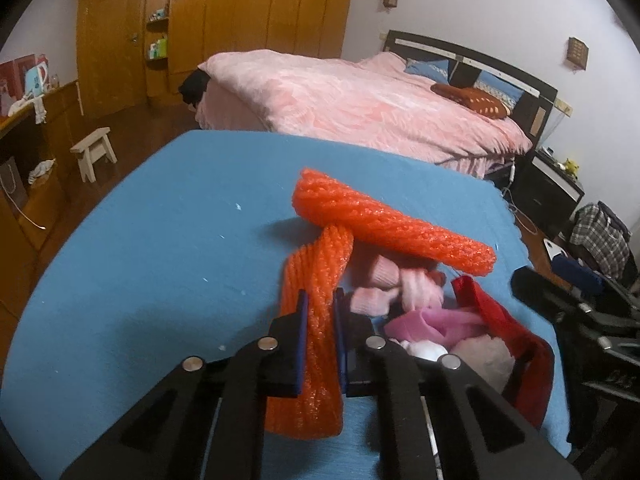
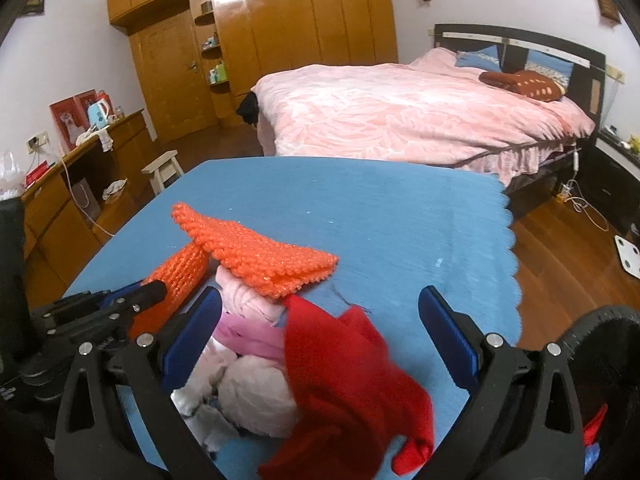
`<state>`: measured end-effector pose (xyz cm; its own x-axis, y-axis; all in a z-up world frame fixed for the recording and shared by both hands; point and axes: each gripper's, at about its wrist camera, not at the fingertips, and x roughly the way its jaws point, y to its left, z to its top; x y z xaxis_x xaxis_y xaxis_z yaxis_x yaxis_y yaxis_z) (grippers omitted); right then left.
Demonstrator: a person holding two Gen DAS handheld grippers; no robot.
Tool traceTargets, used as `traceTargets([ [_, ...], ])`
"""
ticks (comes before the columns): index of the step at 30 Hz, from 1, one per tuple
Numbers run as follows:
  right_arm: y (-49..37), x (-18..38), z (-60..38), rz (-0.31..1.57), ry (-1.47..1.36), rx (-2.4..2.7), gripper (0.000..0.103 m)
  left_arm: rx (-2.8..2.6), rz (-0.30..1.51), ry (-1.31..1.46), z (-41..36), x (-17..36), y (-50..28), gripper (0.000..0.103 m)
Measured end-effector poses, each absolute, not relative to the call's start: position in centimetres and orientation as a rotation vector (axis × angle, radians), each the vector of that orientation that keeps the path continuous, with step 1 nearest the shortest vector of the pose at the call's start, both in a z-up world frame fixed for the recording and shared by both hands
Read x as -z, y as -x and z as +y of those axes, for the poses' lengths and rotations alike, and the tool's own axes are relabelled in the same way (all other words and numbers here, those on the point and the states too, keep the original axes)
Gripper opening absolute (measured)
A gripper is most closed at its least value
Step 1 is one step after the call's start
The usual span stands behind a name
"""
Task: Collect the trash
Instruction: 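Grasp the flat orange foam sheet with the right gripper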
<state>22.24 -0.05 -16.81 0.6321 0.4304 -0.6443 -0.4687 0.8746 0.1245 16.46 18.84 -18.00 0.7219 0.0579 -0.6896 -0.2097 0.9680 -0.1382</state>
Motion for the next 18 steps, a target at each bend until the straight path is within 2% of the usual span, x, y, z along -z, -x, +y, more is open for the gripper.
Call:
traceTargets([
  [15,-25.0,17.3,4.5,0.743,0.111,-0.613,0.093,-0.195,0.711,0.226,20.9,16.9,-16.3,0.012],
  [16,-25.1,17.4,4.7,0.747,0.117,-0.617,0.092,-0.197,0.711,0.228,21.0,17.0,-16.3,0.012],
  [18,-25.5,17.7,5.3,0.758,0.121,-0.630,0.082,-0.198,0.712,0.234,21.1,17.1,-16.5,0.012],
])
